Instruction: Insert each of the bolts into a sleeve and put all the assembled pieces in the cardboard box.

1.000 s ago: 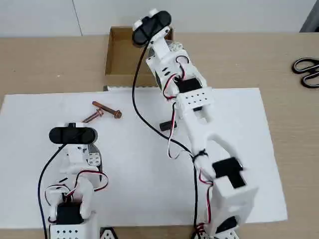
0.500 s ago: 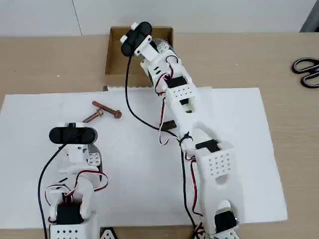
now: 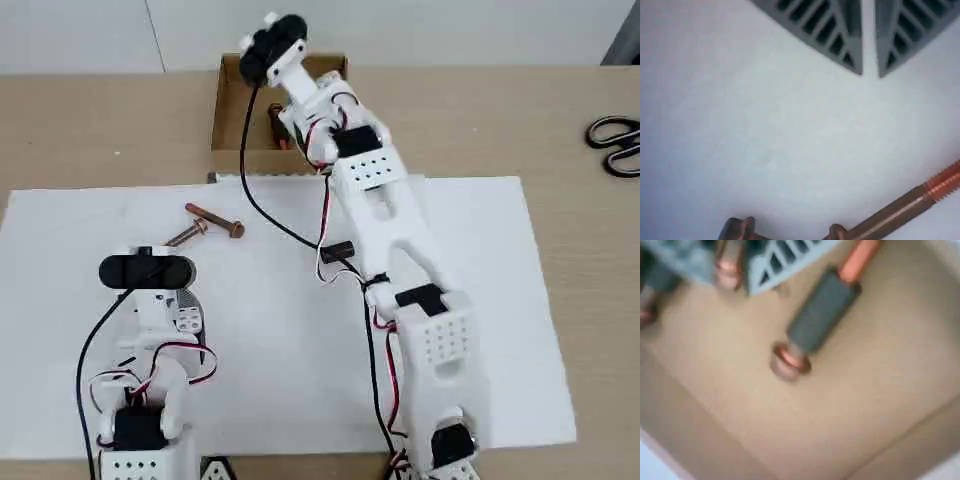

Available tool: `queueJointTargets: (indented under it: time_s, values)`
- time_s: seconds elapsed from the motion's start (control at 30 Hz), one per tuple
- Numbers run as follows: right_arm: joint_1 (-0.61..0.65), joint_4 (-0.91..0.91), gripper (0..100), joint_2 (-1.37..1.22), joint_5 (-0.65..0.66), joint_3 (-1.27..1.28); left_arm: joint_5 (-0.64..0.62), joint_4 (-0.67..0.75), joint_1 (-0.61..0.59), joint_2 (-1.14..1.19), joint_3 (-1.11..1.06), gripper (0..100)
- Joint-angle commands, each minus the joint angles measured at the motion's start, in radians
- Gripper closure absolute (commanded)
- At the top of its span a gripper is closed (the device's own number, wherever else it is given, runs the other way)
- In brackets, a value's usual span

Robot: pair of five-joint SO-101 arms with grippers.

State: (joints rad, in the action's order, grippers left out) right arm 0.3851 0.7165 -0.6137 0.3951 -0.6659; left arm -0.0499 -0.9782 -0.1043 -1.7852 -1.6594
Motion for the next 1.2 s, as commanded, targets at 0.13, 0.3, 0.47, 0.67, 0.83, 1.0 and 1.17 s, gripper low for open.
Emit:
queueJointTargets:
  time_s: [0.13,0.3,0.47,0.67,0.83,1.0,1.17]
  values:
    - [-0.002,0.414,99.5,0.272,-0.161,-0.060,0.006,0.031,0.000,-0.008,0.005,99]
    - [-0.002,0.611,99.5,0.346,-0.183,-0.060,0.006,0.031,0.000,-0.008,0.005,99]
    - [0.001,0.776,99.5,0.378,-0.183,-0.060,0.006,0.031,-0.002,-0.008,0.005,99]
    - [-0.002,0.935,99.1,0.381,-0.181,-0.060,0.003,0.031,-0.003,-0.008,0.005,99]
    - [-0.047,0.949,99.1,0.372,-0.140,-0.051,0.003,0.031,-0.003,-0.008,0.005,99]
    - [-0.054,0.951,99.0,0.338,-0.015,0.057,0.003,0.031,-0.003,-0.008,0.005,99]
    - [-0.059,0.951,96.1,0.326,0.058,0.144,0.003,0.031,-0.003,-0.008,0.005,99]
